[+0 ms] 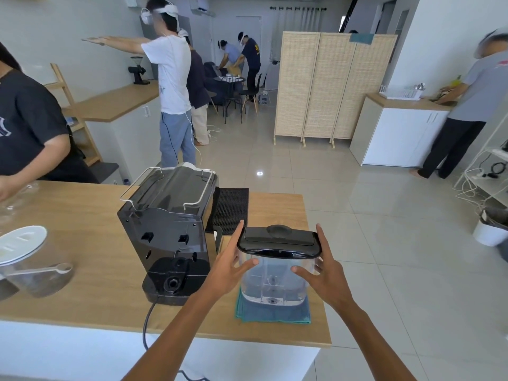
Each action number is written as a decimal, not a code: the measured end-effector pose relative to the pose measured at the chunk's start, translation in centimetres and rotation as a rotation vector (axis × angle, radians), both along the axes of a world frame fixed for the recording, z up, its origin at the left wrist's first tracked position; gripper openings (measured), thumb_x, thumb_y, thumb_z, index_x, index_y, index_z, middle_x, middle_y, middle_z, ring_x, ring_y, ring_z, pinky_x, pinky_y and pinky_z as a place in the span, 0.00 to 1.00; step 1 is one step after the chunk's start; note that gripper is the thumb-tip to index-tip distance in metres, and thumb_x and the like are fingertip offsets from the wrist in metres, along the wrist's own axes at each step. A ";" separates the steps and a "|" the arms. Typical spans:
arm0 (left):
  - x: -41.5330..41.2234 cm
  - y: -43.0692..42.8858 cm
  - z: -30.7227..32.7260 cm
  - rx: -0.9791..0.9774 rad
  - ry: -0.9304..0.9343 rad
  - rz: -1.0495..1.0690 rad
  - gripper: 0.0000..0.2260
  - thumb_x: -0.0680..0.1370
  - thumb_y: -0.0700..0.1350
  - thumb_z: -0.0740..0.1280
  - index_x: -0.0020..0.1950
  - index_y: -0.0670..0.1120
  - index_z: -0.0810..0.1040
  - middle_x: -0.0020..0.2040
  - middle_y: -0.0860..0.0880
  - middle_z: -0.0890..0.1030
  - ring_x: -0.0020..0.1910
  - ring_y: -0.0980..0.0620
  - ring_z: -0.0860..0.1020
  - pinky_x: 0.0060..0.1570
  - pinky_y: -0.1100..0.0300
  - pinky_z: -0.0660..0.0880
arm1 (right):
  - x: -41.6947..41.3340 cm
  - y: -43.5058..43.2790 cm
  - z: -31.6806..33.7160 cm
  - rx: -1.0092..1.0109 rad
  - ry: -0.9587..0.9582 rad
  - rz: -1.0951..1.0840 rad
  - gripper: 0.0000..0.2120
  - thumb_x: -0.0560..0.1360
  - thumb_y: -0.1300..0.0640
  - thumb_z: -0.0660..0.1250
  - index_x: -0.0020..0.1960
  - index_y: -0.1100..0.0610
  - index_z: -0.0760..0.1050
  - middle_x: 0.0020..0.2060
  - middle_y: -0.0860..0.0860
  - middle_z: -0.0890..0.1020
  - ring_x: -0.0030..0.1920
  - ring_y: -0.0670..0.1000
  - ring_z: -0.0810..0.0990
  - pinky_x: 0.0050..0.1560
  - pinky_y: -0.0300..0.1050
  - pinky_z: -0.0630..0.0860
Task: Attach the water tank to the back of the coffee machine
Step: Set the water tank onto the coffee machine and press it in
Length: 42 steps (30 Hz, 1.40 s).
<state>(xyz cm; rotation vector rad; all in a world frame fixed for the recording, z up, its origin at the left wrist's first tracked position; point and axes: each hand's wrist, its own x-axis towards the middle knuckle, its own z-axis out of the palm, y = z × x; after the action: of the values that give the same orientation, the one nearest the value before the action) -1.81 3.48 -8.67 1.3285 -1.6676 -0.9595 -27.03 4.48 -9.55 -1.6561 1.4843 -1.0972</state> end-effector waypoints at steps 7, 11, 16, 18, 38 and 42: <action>-0.6 0.9 1.6 -0.001 0.025 -0.003 0.38 0.75 0.54 0.68 0.76 0.64 0.46 0.68 0.23 0.55 0.66 0.23 0.56 0.65 0.36 0.59 | 0.2 -0.4 0.1 -0.003 -0.043 -0.006 0.48 0.66 0.43 0.75 0.77 0.36 0.49 0.61 0.23 0.70 0.59 0.47 0.79 0.53 0.27 0.72; 0.5 0.6 1.6 -0.057 0.033 0.061 0.37 0.74 0.63 0.67 0.76 0.69 0.47 0.69 0.36 0.72 0.57 0.42 0.76 0.52 0.55 0.72 | 0.9 -0.3 0.4 -0.018 -0.076 -0.011 0.49 0.66 0.44 0.75 0.78 0.37 0.49 0.57 0.17 0.70 0.58 0.35 0.76 0.60 0.33 0.72; 3.1 1.4 2.9 -0.129 -0.049 0.115 0.39 0.73 0.67 0.63 0.78 0.66 0.46 0.31 0.38 0.66 0.29 0.49 0.65 0.30 0.46 0.65 | 3.5 0.7 3.0 -0.084 -0.032 -0.032 0.48 0.67 0.43 0.74 0.79 0.40 0.50 0.58 0.27 0.75 0.58 0.57 0.79 0.52 0.33 0.78; 4.1 2.1 3.7 -0.154 -0.057 0.131 0.39 0.73 0.64 0.63 0.79 0.62 0.47 0.28 0.42 0.64 0.27 0.50 0.63 0.29 0.45 0.62 | 4.5 1.2 4.2 -0.132 -0.022 -0.032 0.48 0.67 0.42 0.74 0.79 0.39 0.50 0.58 0.38 0.79 0.58 0.62 0.77 0.55 0.43 0.79; 22.0 4.4 6.8 -0.318 -0.048 0.187 0.35 0.77 0.61 0.64 0.78 0.66 0.47 0.50 0.52 0.66 0.42 0.50 0.70 0.42 0.51 0.70 | 23.3 2.8 8.0 -0.206 -0.068 0.075 0.49 0.70 0.48 0.75 0.79 0.39 0.46 0.65 0.32 0.74 0.65 0.38 0.75 0.67 0.44 0.71; 23.5 3.6 6.8 -0.287 0.040 0.125 0.36 0.76 0.60 0.65 0.78 0.65 0.47 0.53 0.61 0.75 0.49 0.52 0.68 0.50 0.53 0.67 | 25.2 2.3 8.6 -0.217 -0.041 0.055 0.49 0.69 0.40 0.73 0.79 0.38 0.45 0.71 0.42 0.72 0.69 0.44 0.73 0.69 0.52 0.71</action>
<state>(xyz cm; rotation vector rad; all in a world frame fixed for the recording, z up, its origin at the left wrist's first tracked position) 21.73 7.13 -1.88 1.1961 -1.6025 -0.6421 -1.83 6.77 -0.93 -1.7984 1.3238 -1.2916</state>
